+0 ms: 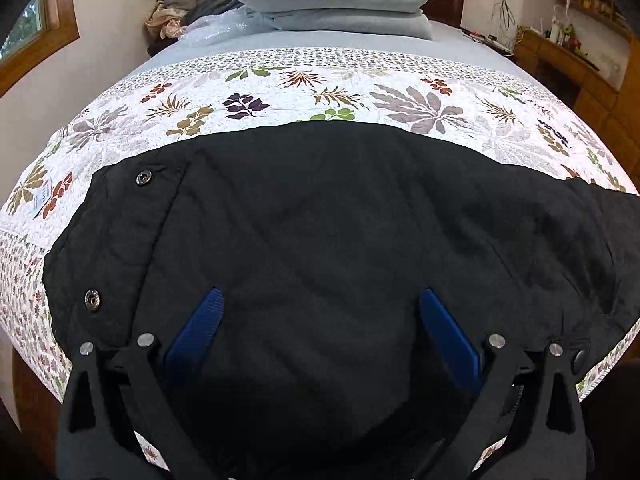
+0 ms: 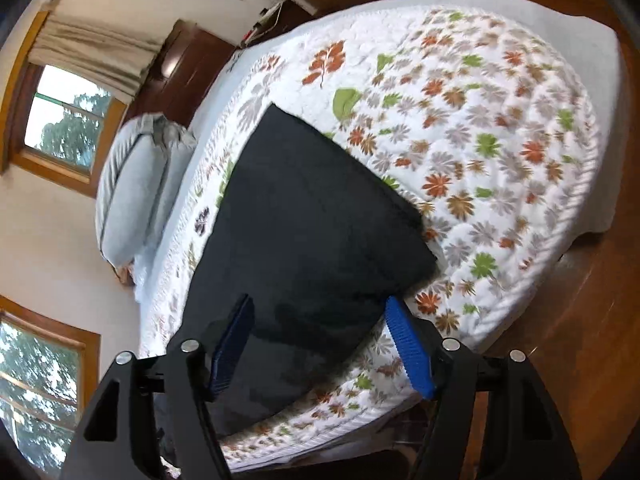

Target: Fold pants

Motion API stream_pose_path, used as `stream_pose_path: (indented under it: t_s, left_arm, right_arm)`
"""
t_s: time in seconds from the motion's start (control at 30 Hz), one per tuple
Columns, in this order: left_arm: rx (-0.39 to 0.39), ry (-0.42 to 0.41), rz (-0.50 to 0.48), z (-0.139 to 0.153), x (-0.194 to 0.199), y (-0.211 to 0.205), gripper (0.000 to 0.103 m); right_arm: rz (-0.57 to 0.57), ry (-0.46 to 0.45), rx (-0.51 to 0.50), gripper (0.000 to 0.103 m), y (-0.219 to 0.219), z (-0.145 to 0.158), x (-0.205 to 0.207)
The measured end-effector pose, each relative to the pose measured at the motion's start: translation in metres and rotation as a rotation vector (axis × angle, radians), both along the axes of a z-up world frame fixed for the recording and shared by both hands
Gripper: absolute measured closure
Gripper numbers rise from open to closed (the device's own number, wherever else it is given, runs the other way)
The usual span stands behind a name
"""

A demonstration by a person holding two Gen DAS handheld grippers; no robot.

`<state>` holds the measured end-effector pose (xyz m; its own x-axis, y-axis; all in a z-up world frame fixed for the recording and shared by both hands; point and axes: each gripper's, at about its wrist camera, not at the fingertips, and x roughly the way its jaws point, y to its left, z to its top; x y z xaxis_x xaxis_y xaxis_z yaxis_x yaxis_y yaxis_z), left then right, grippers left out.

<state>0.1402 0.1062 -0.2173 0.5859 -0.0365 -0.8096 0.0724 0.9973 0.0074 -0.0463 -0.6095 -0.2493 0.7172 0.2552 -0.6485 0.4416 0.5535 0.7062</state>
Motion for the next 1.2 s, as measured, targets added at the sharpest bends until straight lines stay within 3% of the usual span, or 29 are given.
stream_pose_path:
  t_s: [0.1, 0.23, 0.33, 0.47, 0.53, 0.57, 0.6, 0.7, 0.8, 0.9, 0.97, 1.03, 1.07, 1.1, 1.2]
  left_arm:
    - [0.007, 0.001, 0.002, -0.001, 0.001, 0.001, 0.003]
    - [-0.001, 0.009, 0.013, -0.004, 0.004, 0.004, 0.002]
    - [-0.013, 0.015, 0.025, -0.004, 0.007, 0.006, 0.002]
    - [-0.022, 0.017, 0.044, -0.005, 0.008, 0.01, 0.002]
    - [-0.014, 0.011, 0.05, -0.005, 0.006, 0.009, 0.002]
    - [-0.011, 0.01, 0.053, -0.006, 0.005, 0.008, 0.002]
    - [-0.01, 0.009, 0.058, -0.006, 0.004, 0.008, 0.002]
    - [-0.016, 0.008, 0.058, -0.006, 0.0, 0.006, 0.002]
    - [-0.016, 0.01, 0.041, -0.006, -0.004, 0.003, 0.002]
    - [-0.032, 0.017, 0.002, -0.007, -0.007, -0.003, 0.002]
    - [-0.015, 0.01, -0.015, -0.009, -0.01, -0.006, 0.002]
    - [-0.023, 0.011, -0.026, -0.01, -0.012, -0.003, 0.002]
    - [-0.027, 0.014, -0.029, -0.007, -0.013, 0.0, 0.002]
    - [-0.033, 0.011, -0.027, -0.004, -0.014, 0.003, 0.002]
    - [-0.068, -0.021, 0.008, 0.016, -0.028, 0.03, 0.002]
  right_arm:
    - [-0.039, 0.025, -0.062, 0.024, -0.002, 0.009, -0.012]
    - [-0.041, 0.016, 0.018, 0.024, -0.008, -0.003, -0.012]
    - [-0.015, -0.055, 0.116, 0.024, -0.007, -0.01, 0.006]
    - [0.023, -0.056, 0.09, 0.024, 0.001, -0.005, 0.037]
    - [0.036, -0.091, 0.056, 0.042, 0.001, 0.005, 0.045]
    - [0.039, -0.098, 0.044, 0.072, -0.001, 0.009, 0.048]
    - [0.054, -0.1, 0.038, 0.08, -0.001, 0.014, 0.054]
    - [0.12, -0.055, -0.068, 0.084, 0.004, 0.03, 0.067]
    - [0.114, -0.045, -0.081, 0.087, -0.002, 0.04, 0.067]
    - [0.058, -0.002, -0.122, 0.088, -0.008, 0.04, 0.063]
    - [0.05, 0.089, -0.162, 0.088, -0.004, 0.026, 0.059]
    - [0.048, 0.127, -0.194, 0.078, -0.002, 0.022, 0.053]
    - [0.03, 0.155, -0.233, 0.067, 0.0, 0.027, 0.051]
    - [0.007, 0.168, -0.289, 0.063, 0.003, 0.037, 0.048]
    - [-0.001, 0.174, -0.548, 0.059, 0.033, 0.084, 0.044]
